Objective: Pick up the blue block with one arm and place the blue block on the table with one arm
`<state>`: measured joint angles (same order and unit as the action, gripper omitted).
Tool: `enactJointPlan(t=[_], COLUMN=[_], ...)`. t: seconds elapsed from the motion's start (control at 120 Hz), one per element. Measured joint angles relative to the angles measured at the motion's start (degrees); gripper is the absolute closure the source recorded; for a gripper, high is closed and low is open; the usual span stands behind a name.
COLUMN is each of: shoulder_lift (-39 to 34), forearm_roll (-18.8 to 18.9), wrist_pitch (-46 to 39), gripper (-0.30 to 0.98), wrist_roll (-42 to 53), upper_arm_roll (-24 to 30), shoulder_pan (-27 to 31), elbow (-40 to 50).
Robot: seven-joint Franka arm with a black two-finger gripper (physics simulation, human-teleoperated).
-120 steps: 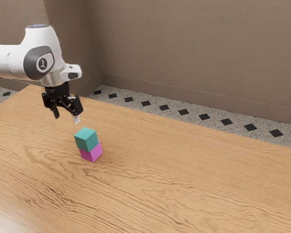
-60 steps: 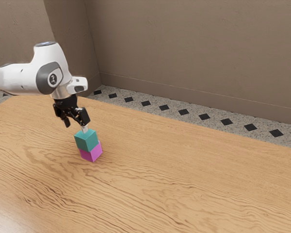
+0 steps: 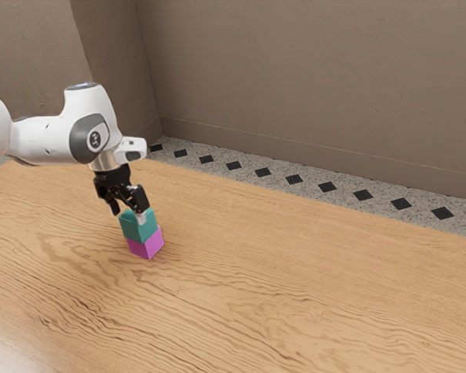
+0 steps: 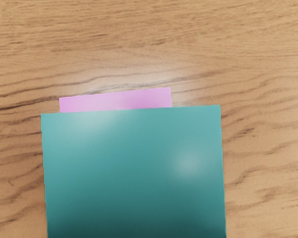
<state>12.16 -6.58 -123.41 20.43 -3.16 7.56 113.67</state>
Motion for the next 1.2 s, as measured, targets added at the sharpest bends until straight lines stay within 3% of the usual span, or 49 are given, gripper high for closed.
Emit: enactJointPlan(t=[0.433, 0.642, 0.767, 0.9, 1.05, 1.2], shoulder_lift=[5.49, 5.03, 0.71, -0.22, 4.96, 11.14], forearm_roll=[-1.39, -0.77, 1.27, 2.40, 2.52, 2.41], wrist_pitch=[-4.78, -5.53, -5.30, -4.64, -4.34, -4.72], gripper=[0.00, 0.34, 0.36, 0.37, 0.38, 0.38], wrist_roll=[1.26, 0.68, -0.36, -1.86, -3.82, -5.80], upper_arm_roll=[-0.09, -0.11, -0.12, 0.01, 0.27, 2.95], shoulder_pan=[0.00, -0.06, -0.60, -4.98, -9.95, -10.93], elbow=[-1.49, -1.78, -1.76, -2.73, -6.10, -8.95])
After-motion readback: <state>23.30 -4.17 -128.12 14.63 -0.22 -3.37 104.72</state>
